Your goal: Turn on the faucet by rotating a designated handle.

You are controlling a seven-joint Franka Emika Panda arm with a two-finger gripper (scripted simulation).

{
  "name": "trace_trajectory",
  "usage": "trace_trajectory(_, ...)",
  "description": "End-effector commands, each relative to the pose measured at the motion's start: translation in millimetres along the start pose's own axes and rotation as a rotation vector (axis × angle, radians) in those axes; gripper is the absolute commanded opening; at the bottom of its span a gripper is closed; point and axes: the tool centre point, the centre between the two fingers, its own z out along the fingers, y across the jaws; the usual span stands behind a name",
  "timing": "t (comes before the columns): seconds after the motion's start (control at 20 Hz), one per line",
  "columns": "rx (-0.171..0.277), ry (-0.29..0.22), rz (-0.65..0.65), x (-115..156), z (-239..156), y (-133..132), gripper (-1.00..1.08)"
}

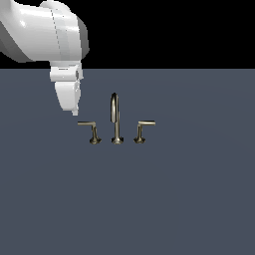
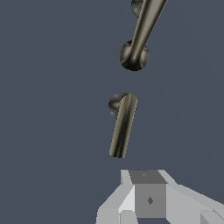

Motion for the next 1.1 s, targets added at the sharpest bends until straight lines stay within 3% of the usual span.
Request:
trace_trajectory(0.0, -0.001, 0.002, 0.052, 6, 13, -13, -1.00)
trace_trajectory(0.5, -0.004, 0.001, 0.188, 26, 47, -45, -1.00)
trace_trajectory(1.05, -0.005, 0.000, 0.215, 30, 53, -51, -1.00)
